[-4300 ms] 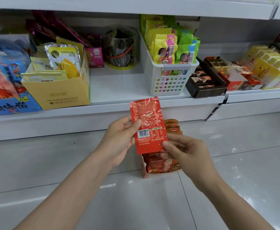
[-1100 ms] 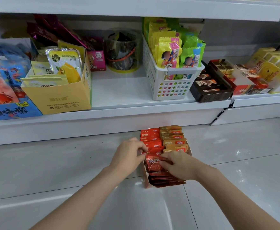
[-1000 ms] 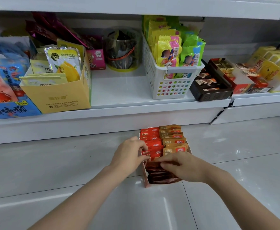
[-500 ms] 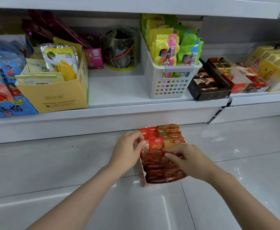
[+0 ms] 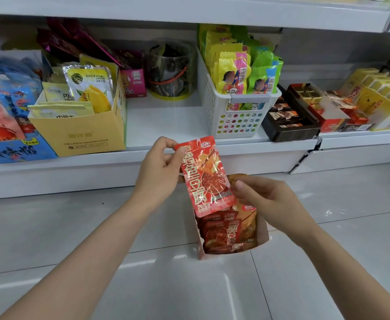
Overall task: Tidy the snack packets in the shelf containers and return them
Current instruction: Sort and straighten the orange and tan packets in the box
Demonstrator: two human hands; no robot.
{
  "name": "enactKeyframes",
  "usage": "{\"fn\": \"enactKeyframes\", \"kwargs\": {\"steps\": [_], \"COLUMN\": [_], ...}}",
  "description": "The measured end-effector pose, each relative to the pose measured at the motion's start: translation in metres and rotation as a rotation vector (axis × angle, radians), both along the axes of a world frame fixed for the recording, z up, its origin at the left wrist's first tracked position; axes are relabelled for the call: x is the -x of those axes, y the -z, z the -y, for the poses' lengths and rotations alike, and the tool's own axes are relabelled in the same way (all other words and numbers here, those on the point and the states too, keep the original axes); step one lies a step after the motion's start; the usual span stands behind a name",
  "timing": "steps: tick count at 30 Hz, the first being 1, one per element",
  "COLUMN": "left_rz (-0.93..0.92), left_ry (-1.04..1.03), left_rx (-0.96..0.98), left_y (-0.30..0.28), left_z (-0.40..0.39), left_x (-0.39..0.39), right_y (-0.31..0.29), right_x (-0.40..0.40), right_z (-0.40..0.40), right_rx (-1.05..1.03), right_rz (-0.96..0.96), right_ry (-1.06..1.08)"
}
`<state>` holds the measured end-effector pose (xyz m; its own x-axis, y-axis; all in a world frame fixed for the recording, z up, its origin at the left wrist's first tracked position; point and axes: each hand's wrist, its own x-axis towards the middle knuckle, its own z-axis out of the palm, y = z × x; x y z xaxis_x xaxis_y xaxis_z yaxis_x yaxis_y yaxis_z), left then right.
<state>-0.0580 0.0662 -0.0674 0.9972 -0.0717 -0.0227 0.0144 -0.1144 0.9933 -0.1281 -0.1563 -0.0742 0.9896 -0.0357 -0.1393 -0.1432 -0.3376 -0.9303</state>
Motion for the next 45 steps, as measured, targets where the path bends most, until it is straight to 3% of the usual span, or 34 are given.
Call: {"fn": "enactKeyframes", "kwargs": {"steps": [3,7,10,12,15,18,22,26,31,36,39,41,45], "left_rz": [-0.054,-0.063,-0.056,-0.08,-0.304,-0.391,-0.453,-0.431,-0.412,-0.281,-0.373,-0.484,-0.547], "left_ry": [0.07,0.087,0.03,0.129,0.333,0.233,0.166,0.158,0.145,0.09,0.264,0.232,0.161], "left_rx": [0.11,0.103,0.032,-0.001,0.275,0.38,0.428,0.429,0.403,0.235,0.346,0.489,0.502], "left_y": [-0.01,-0.011,-0.008,-0.004,-0.003,-0.004,-0.002,0.0,-0.001,0.002,-0.003,-0.007,-0.006], "left_z": [0.007,0.011,0.012,0.016,0.028,0.031,0.017,0.011,0.012,0.024,0.029,0.027,0.014], "left_x": [0.006,0.011,0.019,0.033,0.054,0.054,0.046,0.043,0.044,0.045,0.052,0.054,0.047], "right_y": [-0.007,-0.005,-0.004,-0.005,-0.006,-0.003,-0.008,-0.018,-0.019,-0.014,-0.015,-0.017,-0.022], "right_x": [0.009,0.02,0.022,0.023,0.027,0.032,0.024,0.019,0.02,0.02,0.023,0.024,0.016], "right_z": [-0.017,-0.029,-0.031,-0.035,-0.046,-0.057,-0.045,-0.036,-0.041,-0.056,-0.064,-0.065,-0.045], "right_rx": [-0.285,-0.399,-0.367,-0.256,-0.005,0.188,-0.036,-0.365,-0.388,-0.31,-0.137,-0.205,-0.353], "right_rz": [-0.12,-0.135,-0.088,-0.006,0.163,0.223,0.166,0.0,0.01,0.098,0.178,0.119,0.07], "right_ry": [-0.076,0.036,0.149,0.187,0.062,-0.091,0.229,0.193,0.184,0.24,0.096,0.012,0.299]}}
